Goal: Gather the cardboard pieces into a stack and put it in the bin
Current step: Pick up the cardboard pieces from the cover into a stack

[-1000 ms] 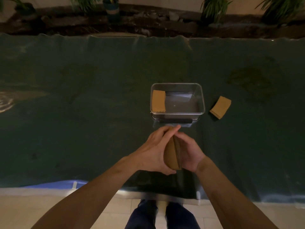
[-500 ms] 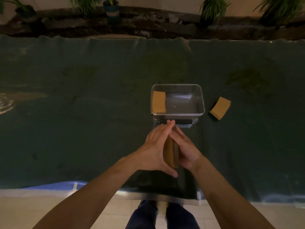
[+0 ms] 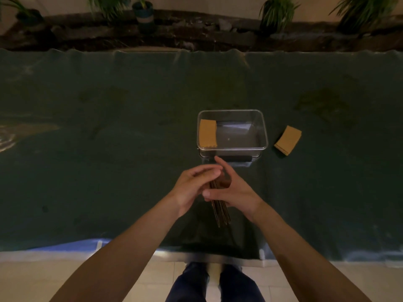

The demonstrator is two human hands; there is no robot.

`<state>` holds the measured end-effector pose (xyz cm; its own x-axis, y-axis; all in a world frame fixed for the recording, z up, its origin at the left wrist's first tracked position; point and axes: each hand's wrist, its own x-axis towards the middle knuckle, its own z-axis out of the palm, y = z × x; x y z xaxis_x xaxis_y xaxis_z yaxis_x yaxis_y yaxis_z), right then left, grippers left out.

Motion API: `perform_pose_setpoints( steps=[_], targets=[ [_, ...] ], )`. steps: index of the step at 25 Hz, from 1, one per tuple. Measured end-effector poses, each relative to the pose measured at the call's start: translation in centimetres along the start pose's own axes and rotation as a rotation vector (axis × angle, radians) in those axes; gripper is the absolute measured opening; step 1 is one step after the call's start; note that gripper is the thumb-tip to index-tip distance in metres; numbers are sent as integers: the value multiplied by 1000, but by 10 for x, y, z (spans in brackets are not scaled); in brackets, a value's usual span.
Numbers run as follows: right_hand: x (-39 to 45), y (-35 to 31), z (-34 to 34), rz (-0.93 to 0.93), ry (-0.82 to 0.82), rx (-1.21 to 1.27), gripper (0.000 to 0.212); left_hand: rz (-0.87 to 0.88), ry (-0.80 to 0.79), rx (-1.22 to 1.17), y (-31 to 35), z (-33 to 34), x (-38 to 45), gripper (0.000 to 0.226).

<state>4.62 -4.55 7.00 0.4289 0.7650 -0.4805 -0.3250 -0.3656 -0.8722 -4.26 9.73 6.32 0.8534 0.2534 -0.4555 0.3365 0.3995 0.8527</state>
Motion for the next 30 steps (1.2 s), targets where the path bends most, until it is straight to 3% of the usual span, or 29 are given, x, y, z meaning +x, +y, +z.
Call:
perform_pose_setpoints(
  steps=[4, 7, 13, 18, 22, 25, 30],
  targets=[
    [-6, 8, -2, 50, -115, 63, 104, 26, 77, -40, 7, -5, 8, 41],
    [-2, 14, 0, 48, -66, 140, 106, 31, 94, -33, 10, 1, 9, 40],
    [-1, 10, 1, 46, -54, 181, 89, 26, 71, -27, 10, 4, 12, 39],
    [-3, 8, 3, 34, -52, 219, 84, 1, -93, -51, 11, -1, 10, 47],
    [0, 2, 10, 27, -39, 133, 87, 39, 17, -8, 11, 6, 9, 40],
    [3, -1, 15, 19, 12, 59, 92, 36, -4, 15, 16, 7, 9, 46],
    [0, -7, 18, 9, 90, 6, 77, 67, -8, 78, 21, 10, 20, 31]
  ],
)
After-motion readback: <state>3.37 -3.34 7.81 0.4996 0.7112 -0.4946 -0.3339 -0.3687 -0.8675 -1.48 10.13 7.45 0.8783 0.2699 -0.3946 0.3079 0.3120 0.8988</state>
